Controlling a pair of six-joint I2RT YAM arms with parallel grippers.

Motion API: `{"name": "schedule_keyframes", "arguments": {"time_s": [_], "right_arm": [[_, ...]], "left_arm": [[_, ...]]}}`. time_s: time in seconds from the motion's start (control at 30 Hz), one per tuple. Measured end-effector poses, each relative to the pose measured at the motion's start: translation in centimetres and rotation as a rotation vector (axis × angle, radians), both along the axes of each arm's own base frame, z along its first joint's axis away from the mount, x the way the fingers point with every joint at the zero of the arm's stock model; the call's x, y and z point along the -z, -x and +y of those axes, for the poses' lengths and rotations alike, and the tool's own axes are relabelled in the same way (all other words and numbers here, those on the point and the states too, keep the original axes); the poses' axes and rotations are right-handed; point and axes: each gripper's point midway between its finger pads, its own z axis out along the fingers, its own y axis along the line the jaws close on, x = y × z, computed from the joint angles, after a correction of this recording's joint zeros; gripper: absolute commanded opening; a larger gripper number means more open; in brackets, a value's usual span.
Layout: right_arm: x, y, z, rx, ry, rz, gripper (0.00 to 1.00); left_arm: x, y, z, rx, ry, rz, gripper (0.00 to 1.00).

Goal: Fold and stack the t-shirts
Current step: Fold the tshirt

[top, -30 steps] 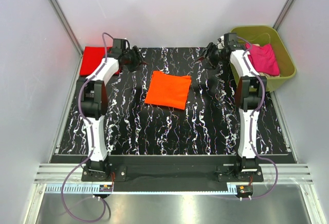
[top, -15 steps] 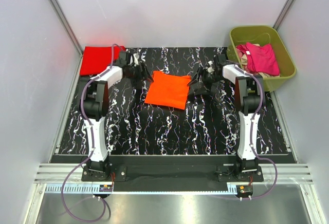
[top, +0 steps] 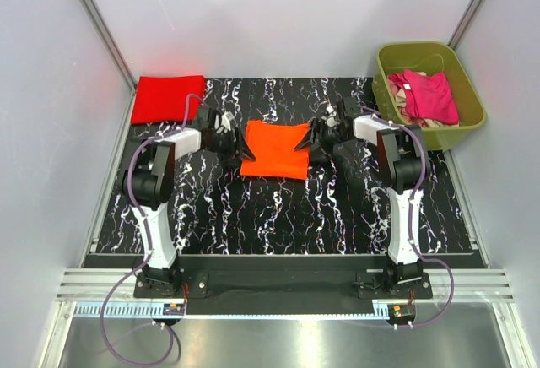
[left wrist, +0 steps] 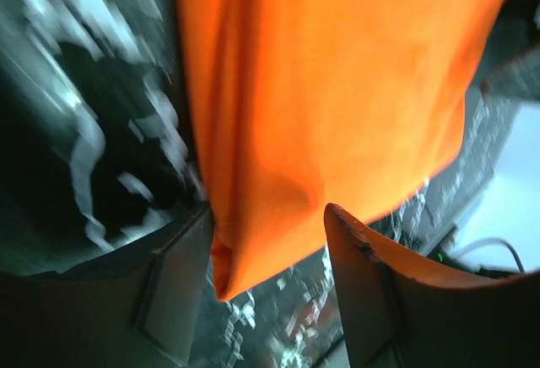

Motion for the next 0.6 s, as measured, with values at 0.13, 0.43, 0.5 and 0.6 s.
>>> {"name": "schedule_keyframes", "arguments": {"time_s": [0.13,0.43,0.5,0.6], "right_arm": [[0.4,1.8,0.2,-0.001,-0.038,0.028,0.63],[-0.8,11.0,-1.4,0.023,-0.041,0.111,0.70],[-1.5,11.6,-1.5,0.025,-0.039,0.102,0.71],[-2.2,10.5,-1.6,0.030,-0.026,0.058,0.71]], "left_arm": [[0.0,3.3,-1.1,0.019,0.031,0.027,0.60],[-1.1,10.5,-1.3,0.025,0.050,0.089,0.67],[-2.3,10.5,-1.0,0.025,0.042,0.056,0.68],[-4.2,9.0,-0.4,0.015,0.024,-0.005,0.68]]}}
